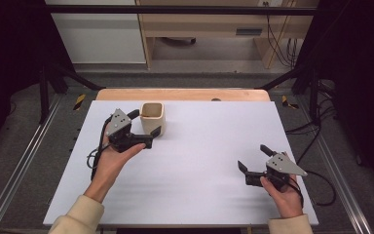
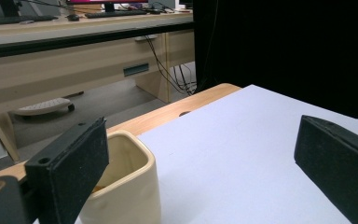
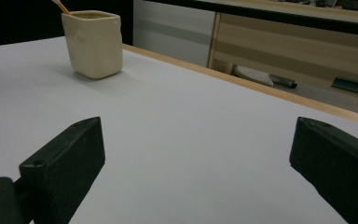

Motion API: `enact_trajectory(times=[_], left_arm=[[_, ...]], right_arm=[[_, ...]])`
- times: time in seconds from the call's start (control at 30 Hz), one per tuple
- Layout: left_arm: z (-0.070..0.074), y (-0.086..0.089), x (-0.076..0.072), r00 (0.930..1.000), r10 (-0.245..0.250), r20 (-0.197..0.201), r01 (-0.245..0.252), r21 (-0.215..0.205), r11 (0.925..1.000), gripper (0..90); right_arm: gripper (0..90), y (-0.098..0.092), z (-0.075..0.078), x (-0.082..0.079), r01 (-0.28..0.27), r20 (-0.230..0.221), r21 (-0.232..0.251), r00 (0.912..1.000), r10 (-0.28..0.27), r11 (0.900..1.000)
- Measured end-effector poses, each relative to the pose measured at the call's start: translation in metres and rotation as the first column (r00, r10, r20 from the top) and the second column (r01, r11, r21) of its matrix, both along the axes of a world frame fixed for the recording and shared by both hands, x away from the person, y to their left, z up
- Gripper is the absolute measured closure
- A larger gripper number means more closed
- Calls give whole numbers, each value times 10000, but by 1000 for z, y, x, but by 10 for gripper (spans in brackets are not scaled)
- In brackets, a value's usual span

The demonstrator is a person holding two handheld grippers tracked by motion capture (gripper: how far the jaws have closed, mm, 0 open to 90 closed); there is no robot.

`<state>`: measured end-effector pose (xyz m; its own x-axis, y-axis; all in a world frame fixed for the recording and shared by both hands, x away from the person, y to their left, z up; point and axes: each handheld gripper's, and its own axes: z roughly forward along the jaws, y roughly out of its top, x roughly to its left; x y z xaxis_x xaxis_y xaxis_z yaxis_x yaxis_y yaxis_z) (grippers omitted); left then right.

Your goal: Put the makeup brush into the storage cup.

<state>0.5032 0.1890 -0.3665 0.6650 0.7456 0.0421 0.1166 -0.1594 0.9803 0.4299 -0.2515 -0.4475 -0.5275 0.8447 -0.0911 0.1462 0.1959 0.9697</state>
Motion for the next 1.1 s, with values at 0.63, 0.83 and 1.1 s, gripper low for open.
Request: enact_trajectory(times=[0.63, 0.83, 1.1], left_arm=[[-7, -1, -20, 9964, -839, 71, 838, 232, 9962, 26], [-13, 2, -26, 9956, -938, -7, 938, 205, 9954, 26], [-21, 13, -32, 9959, -895, -118, 896, 106, 9959, 26]], right_arm=[[37, -1, 0, 0, -7, -52, 31, 10000, 7, 10000], [37, 0, 0, 0, -13, -40, 25, 10000, 13, 10000], [37, -1, 0, 0, 15, -56, 15, 10000, -15, 10000]])
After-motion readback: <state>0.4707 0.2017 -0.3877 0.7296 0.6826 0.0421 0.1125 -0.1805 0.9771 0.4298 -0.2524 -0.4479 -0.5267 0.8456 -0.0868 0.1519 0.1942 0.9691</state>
